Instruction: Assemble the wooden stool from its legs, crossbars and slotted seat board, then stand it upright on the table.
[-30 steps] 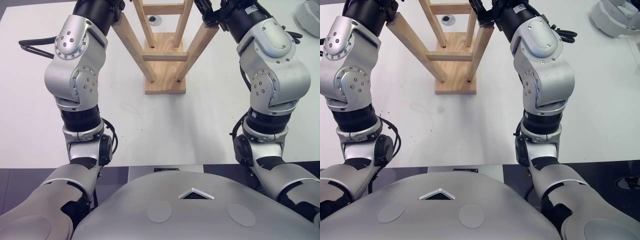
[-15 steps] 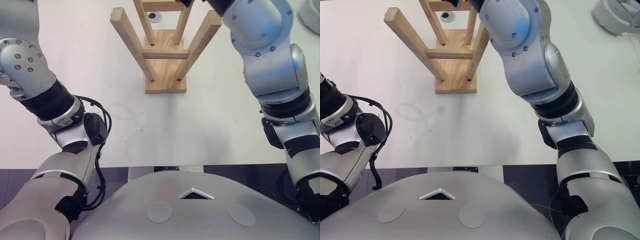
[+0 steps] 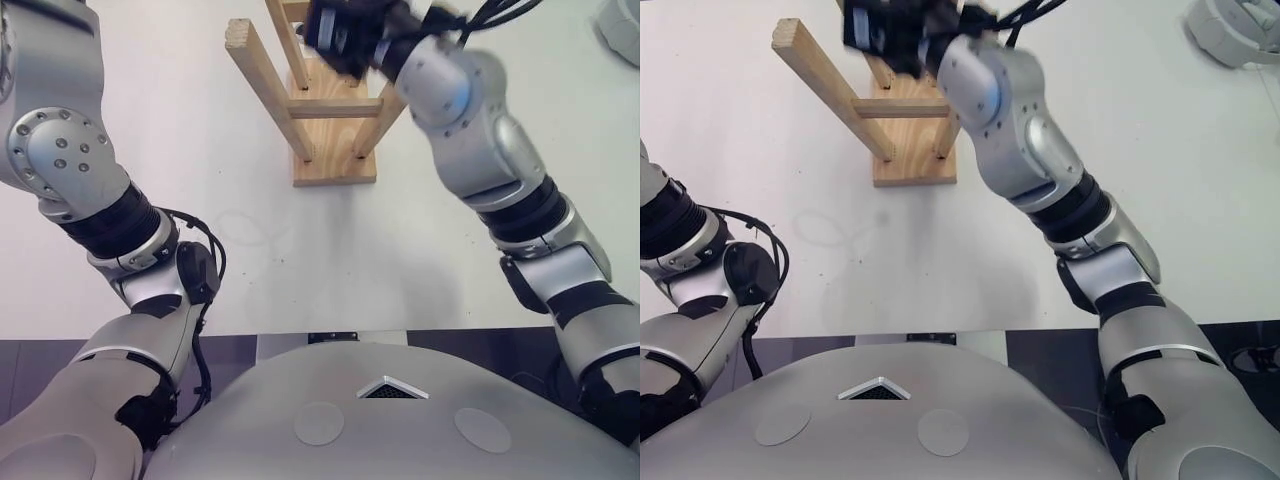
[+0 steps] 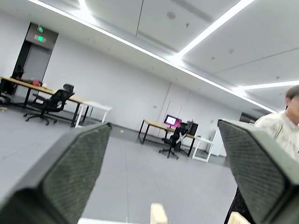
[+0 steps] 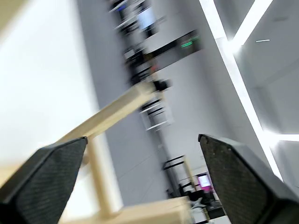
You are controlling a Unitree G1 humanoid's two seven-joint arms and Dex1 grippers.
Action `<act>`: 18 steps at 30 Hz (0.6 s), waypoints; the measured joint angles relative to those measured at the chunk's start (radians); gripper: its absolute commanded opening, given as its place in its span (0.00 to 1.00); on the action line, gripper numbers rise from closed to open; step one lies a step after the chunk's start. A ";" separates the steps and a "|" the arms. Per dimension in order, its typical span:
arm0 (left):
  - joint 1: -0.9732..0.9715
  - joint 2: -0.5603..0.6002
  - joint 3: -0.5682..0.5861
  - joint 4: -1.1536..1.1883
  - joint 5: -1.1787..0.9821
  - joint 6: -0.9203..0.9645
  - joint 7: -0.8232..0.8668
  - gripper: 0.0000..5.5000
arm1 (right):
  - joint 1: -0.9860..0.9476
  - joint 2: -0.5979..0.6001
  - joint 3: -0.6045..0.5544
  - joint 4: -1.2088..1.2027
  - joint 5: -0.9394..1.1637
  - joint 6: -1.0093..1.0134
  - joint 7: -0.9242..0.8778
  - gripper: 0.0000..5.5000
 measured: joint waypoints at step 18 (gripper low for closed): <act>0.203 0.063 -0.377 0.921 0.469 -0.319 -0.471 0.77 | 0.402 -0.076 -0.212 0.648 0.155 -0.350 0.090 0.81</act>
